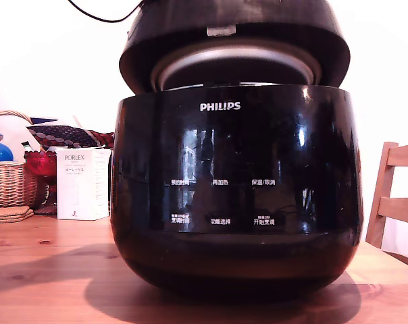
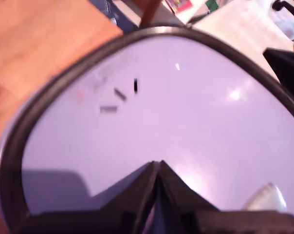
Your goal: Close the rice cooker by pressing the lid down with medium force
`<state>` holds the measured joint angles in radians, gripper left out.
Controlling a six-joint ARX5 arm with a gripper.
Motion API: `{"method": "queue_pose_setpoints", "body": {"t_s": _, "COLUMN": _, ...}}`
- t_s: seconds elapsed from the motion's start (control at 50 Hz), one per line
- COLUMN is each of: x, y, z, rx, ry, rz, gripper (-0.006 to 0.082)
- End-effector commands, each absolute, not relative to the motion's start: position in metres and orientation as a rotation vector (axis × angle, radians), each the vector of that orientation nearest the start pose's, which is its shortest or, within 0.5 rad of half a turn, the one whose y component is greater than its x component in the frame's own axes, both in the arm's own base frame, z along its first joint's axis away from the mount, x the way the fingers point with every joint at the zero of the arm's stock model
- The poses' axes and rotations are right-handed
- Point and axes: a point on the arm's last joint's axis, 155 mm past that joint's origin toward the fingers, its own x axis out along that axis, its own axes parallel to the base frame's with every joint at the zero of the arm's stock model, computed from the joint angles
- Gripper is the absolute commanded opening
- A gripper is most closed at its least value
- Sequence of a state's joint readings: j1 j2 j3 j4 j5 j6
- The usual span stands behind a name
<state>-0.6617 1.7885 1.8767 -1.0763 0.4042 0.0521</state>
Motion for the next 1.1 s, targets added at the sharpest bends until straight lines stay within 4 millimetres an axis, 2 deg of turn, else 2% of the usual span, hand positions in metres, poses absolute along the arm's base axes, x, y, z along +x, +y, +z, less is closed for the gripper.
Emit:
{"method": "queue_pose_setpoints", "body": {"t_s": 0.0, "x": 0.311, "y": -0.338, "z": 0.235, "rx": 0.191, "ry": 1.004, "rz": -1.005, "gripper": -0.0022}}
{"method": "queue_pose_setpoints", "body": {"t_s": 0.14, "x": 0.318, "y": -0.341, "z": 0.239, "rx": 0.195, "ry": 0.966, "rz": -0.996, "gripper": -0.0022}}
{"method": "queue_pose_setpoints", "body": {"t_s": 0.56, "x": 0.315, "y": -0.343, "z": 0.236, "rx": 0.229, "ry": 0.963, "rz": -0.972, "gripper": -0.0022}}
{"method": "queue_pose_setpoints", "body": {"t_s": 0.76, "x": 0.325, "y": -0.34, "z": 0.225, "rx": 0.258, "ry": 0.949, "rz": -0.929, "gripper": -0.0022}}
{"method": "queue_pose_setpoints", "body": {"t_s": 0.9, "x": 0.324, "y": -0.34, "z": 0.215, "rx": 0.264, "ry": 0.959, "rz": -0.925, "gripper": -0.0022}}
{"method": "queue_pose_setpoints", "body": {"t_s": 1.08, "x": 0.318, "y": -0.345, "z": 0.216, "rx": 0.262, "ry": 0.901, "rz": -0.94, "gripper": -0.0022}}
